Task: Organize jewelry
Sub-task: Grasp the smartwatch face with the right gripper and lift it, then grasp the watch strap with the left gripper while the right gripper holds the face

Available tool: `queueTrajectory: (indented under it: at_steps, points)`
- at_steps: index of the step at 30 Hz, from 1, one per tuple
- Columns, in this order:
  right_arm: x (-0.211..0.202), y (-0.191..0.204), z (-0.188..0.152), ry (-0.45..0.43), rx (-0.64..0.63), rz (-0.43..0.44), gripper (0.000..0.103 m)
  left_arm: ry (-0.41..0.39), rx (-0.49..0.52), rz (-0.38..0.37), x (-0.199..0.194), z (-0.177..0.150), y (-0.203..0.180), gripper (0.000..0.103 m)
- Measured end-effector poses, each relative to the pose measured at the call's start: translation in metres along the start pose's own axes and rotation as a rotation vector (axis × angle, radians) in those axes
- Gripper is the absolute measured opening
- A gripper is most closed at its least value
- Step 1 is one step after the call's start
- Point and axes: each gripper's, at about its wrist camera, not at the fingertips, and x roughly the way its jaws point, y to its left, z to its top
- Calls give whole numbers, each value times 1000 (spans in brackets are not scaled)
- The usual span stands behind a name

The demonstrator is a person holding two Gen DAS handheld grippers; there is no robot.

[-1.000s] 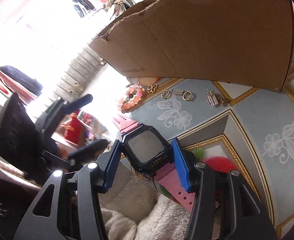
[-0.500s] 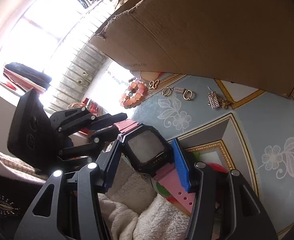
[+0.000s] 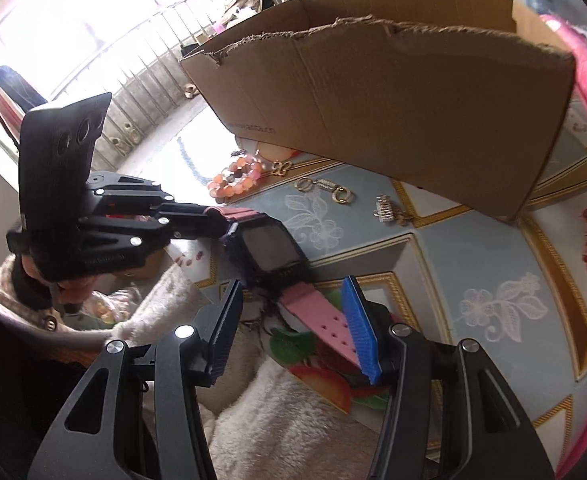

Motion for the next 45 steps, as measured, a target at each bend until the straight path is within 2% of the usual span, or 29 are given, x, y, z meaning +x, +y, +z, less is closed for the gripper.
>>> queueTrajectory:
  at_steps: [8,16,29,30,31,33,35,39,45]
  points:
    - [-16,-5,-15,-28,-54,-111,34,11,-4,-4,2,2,-1,5]
    - [-7,16,-21,-14,-182,-236,29,15,-13,-18,2,2,1,5]
    - [-8,27,-26,-30,-252,-345,29,30,-29,-36,3,3,3,5]
    - [-6,27,-25,-31,-256,-360,28,30,-29,-37,4,3,4,5]
    - [-5,27,-26,-33,-260,-376,22,30,-30,-37,4,3,4,5]
    - [-7,26,-26,-46,-253,-391,17,30,-30,-37,4,3,4,5]
    - [-10,24,-25,-65,-230,-396,5,27,-27,-34,5,2,4,5]
    - [-24,16,-22,-129,-136,-370,5,9,2,-17,4,2,0,5]
    - [-23,11,-22,-151,-66,-354,4,-15,40,-11,-2,3,-9,3]
